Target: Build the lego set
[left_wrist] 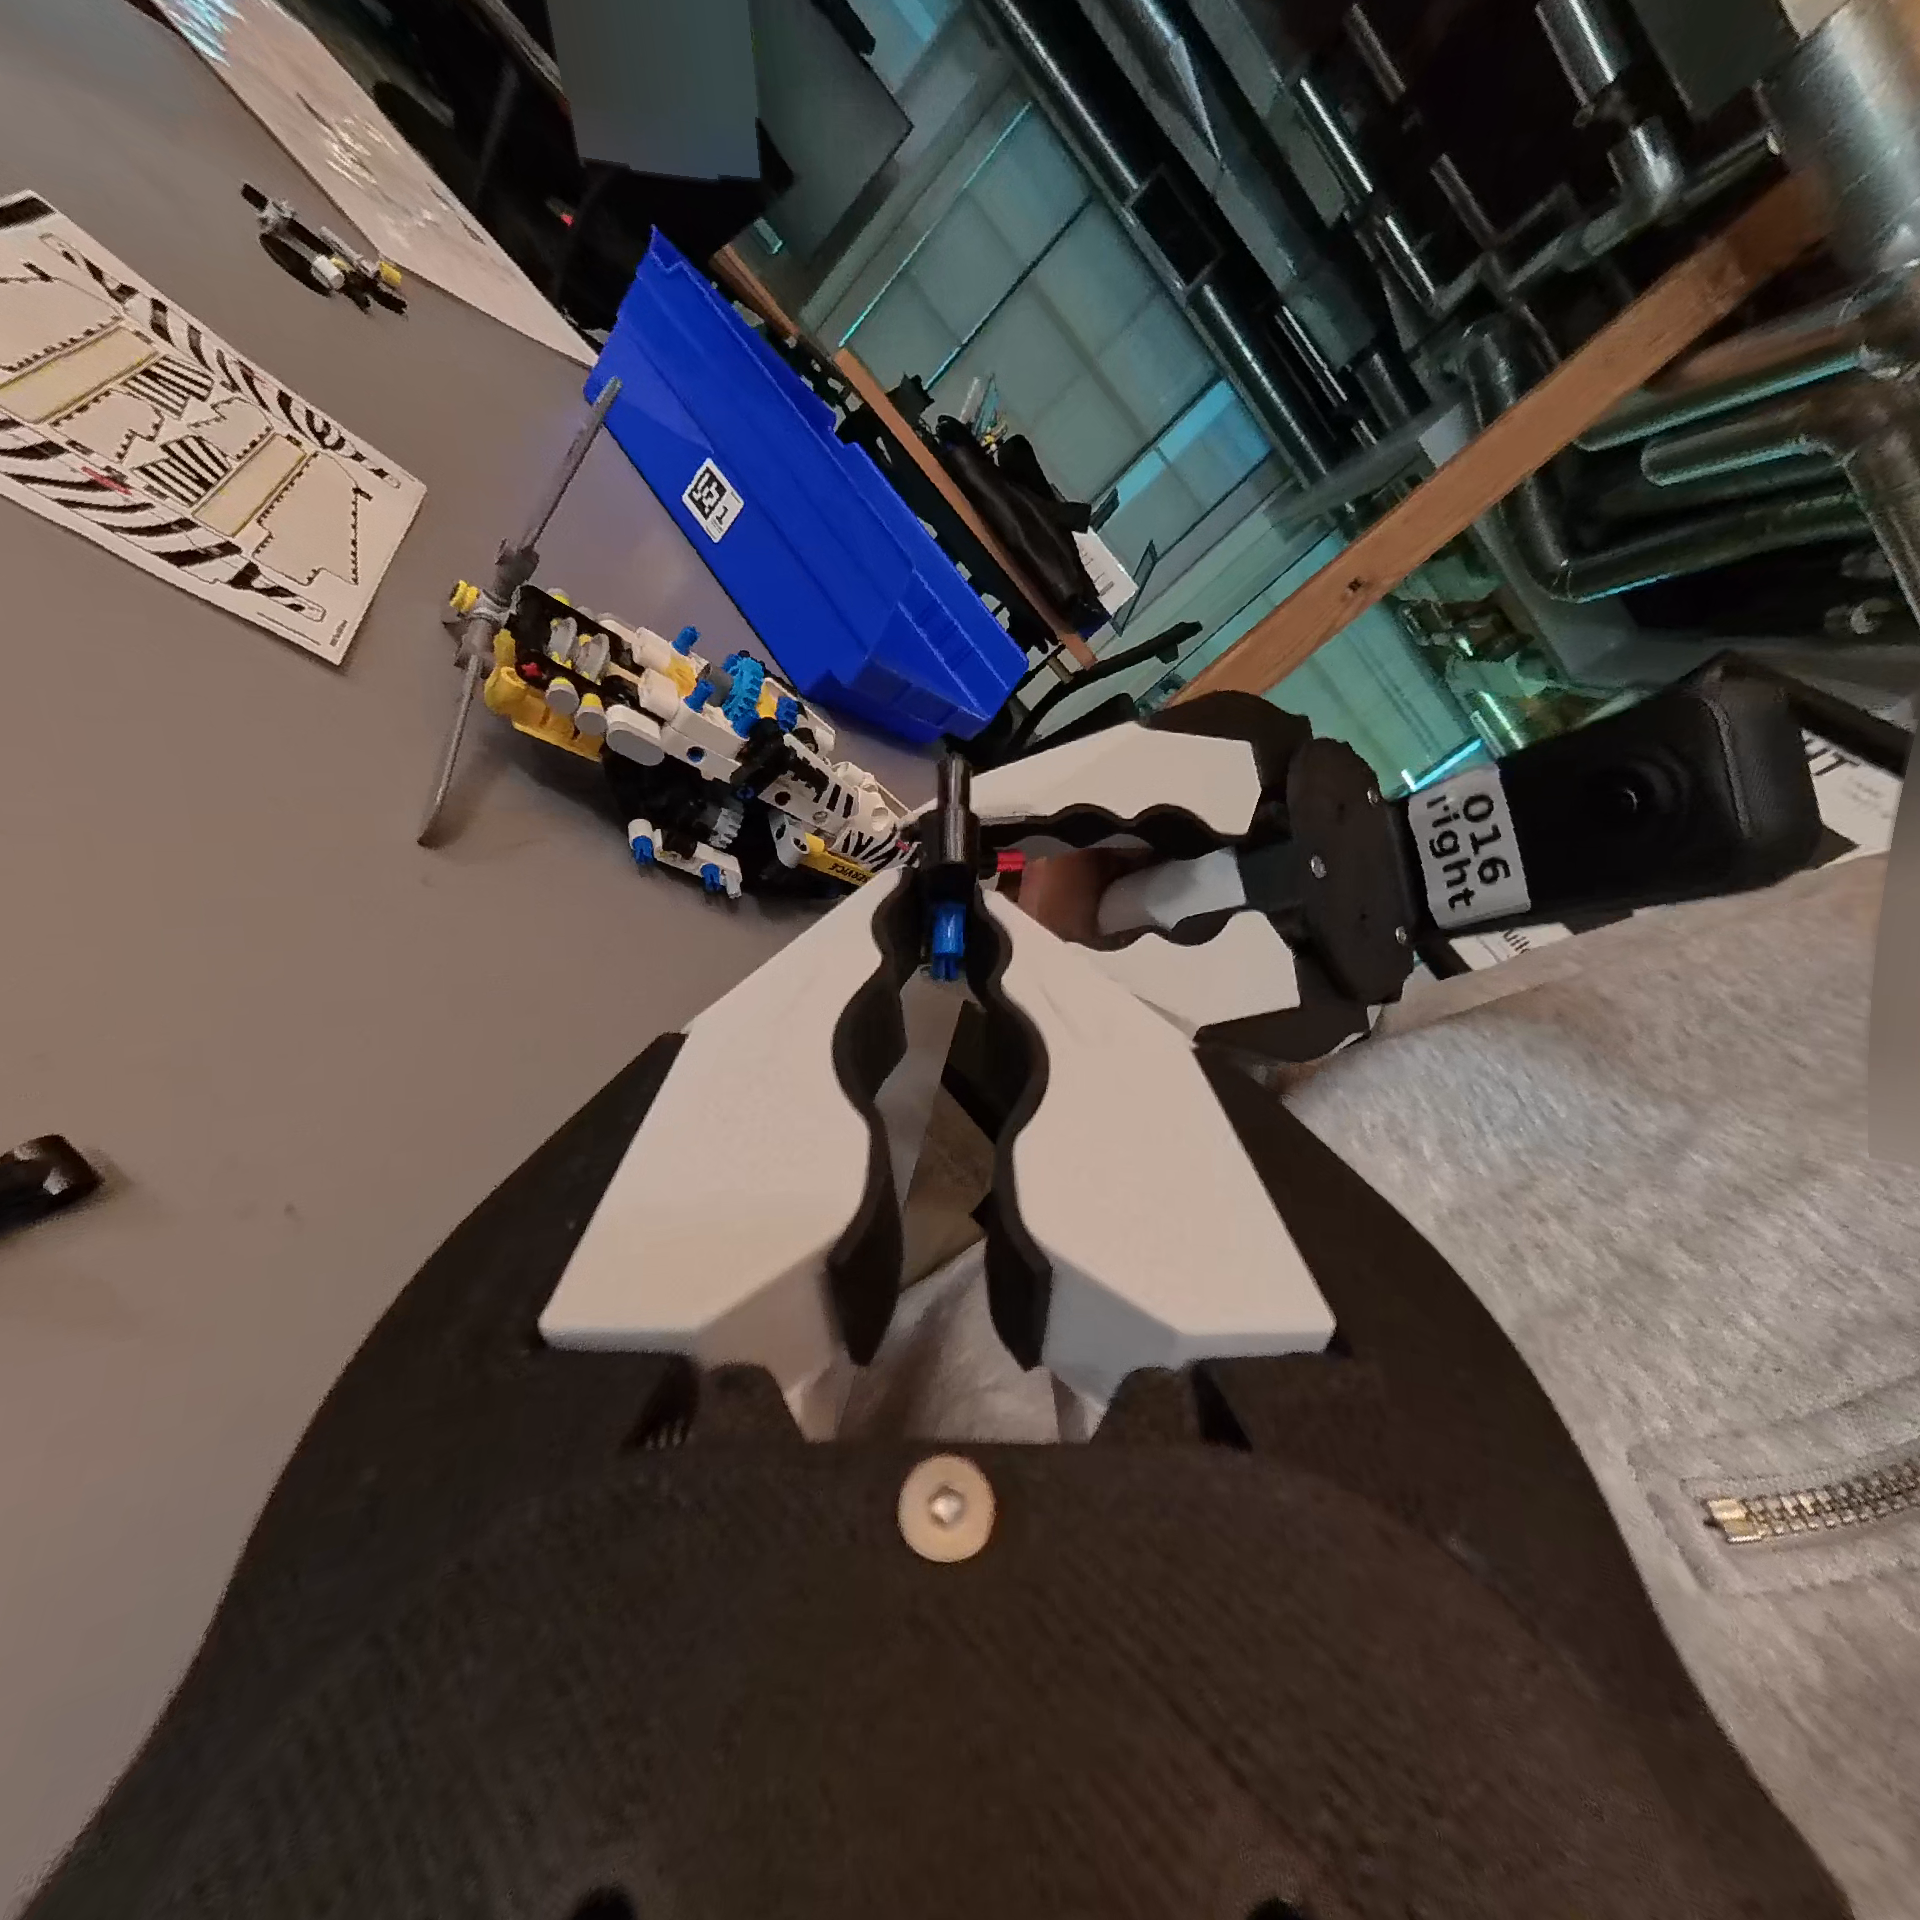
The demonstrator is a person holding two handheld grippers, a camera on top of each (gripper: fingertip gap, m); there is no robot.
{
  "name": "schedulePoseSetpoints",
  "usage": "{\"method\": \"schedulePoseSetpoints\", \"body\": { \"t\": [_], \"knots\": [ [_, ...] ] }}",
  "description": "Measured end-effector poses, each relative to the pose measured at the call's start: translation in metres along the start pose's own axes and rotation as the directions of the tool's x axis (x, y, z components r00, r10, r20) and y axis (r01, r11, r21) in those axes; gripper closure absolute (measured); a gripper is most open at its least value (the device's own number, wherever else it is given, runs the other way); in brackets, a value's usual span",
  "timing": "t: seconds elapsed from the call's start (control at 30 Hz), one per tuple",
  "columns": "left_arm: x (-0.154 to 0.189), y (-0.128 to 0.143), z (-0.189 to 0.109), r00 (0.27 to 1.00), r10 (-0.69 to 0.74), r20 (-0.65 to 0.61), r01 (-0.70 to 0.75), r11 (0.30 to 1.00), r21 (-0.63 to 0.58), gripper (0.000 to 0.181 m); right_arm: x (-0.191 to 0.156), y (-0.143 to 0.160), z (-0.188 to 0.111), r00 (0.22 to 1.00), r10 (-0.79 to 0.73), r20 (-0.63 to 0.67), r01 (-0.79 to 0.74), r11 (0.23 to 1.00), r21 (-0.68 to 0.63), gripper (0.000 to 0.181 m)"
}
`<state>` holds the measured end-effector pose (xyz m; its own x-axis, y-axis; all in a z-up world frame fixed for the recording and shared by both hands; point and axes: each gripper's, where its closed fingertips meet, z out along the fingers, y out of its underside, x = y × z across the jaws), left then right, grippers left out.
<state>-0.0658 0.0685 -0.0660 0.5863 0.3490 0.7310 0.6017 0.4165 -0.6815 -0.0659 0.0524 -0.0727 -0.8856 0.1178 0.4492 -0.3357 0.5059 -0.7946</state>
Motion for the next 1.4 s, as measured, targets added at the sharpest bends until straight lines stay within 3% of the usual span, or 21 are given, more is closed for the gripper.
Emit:
{"method": "schedulePoseSetpoints", "body": {
  "t": [0.13,0.57,0.73,0.8,1.03,1.2,1.27,1.4],
  "knots": [
    [-0.003,-0.002,-0.001,1.000,-0.025,0.011,0.025,1.000,0.019,0.177,0.001,0.001,0.002,0.997,-0.062,-0.052,0.061,0.998,-0.029,0.160],
    [-0.008,0.001,0.002,0.998,-0.055,0.039,0.053,0.998,0.041,0.177,0.002,0.007,0.005,0.996,-0.057,-0.065,0.052,0.996,-0.070,0.161],
    [-0.001,-0.005,0.005,0.999,-0.041,-0.027,0.043,0.997,0.066,0.173,0.006,0.004,0.001,0.985,0.168,0.034,-0.168,0.986,0.004,0.161],
    [0.002,-0.009,0.003,0.997,-0.052,-0.062,0.058,0.994,0.091,0.156,0.010,-0.003,-0.004,0.963,0.259,0.078,-0.264,0.963,0.052,0.161],
    [0.026,-0.016,-0.014,0.970,0.054,-0.238,-0.016,0.987,0.159,0.126,0.007,-0.022,-0.015,0.828,0.469,0.308,-0.525,0.841,0.130,0.161],
    [0.051,-0.016,-0.027,0.908,0.104,-0.407,-0.034,0.984,0.176,0.126,-0.010,-0.042,-0.022,0.699,0.502,0.509,-0.638,0.759,0.128,0.161],
    [0.057,-0.011,-0.026,0.899,0.140,-0.416,-0.080,0.984,0.159,0.127,-0.016,-0.047,-0.024,0.667,0.497,0.555,-0.655,0.746,0.118,0.161],
    [0.060,-0.017,-0.030,0.894,0.200,-0.401,-0.114,0.967,0.228,0.148,-0.022,-0.051,-0.022,0.638,0.501,0.585,-0.672,0.733,0.104,0.161]
  ]
}}
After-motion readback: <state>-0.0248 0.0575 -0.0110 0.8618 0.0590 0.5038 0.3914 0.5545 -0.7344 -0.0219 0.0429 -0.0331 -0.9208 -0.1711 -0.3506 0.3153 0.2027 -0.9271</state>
